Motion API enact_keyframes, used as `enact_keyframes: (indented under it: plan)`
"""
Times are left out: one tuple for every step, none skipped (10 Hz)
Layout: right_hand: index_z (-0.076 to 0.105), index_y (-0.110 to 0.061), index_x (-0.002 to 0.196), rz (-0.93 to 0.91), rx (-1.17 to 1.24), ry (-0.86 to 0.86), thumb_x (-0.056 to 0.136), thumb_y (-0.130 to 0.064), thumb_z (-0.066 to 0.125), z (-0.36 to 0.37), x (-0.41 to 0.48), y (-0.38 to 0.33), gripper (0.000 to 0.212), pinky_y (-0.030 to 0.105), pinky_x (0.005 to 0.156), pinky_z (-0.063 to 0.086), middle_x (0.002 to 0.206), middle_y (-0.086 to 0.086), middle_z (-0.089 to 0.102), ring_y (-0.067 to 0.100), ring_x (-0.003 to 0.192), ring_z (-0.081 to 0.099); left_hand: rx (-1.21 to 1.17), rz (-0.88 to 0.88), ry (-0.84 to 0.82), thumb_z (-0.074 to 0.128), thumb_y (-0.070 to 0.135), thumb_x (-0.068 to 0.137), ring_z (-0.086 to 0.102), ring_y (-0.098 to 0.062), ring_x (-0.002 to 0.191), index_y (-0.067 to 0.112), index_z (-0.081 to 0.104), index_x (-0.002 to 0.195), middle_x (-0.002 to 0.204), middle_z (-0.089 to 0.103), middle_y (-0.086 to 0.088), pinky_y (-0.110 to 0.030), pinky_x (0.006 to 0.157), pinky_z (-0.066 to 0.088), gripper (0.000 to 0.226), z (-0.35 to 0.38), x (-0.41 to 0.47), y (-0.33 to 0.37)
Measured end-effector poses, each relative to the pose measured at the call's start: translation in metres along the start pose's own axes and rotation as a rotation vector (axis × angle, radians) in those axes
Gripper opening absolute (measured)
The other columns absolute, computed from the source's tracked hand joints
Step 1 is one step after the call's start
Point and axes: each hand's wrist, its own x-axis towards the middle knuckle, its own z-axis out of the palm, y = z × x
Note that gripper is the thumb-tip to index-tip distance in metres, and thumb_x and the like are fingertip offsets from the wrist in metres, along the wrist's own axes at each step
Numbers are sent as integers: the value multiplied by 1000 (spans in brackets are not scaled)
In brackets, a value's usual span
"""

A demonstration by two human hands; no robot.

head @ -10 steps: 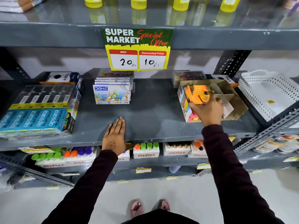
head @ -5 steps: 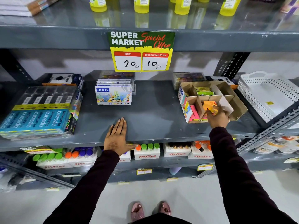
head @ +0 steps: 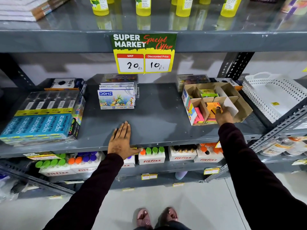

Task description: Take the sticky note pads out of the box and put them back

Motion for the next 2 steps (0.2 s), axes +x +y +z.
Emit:
enact_keyframes:
  plan:
    - [39,3,134,-27,-91,72,99,-26,37,0,-12,-10,46,46,107,36,136,31,49,45,125,45,14,1,-75,46,84,63,-3,-23,141,4,-3,145,155,-2,-13,-38,113,-3,124,-7,0,-1]
    - [36,2,136,-174,-96,99,96,-26,40,11,-31,-31,49,51,105,36,136,32,44,46,126,41,-36,-20,-91,32,92,53,3,-23,141,4,5,145,156,3,-13,-37,114,5,130,-21,5,9]
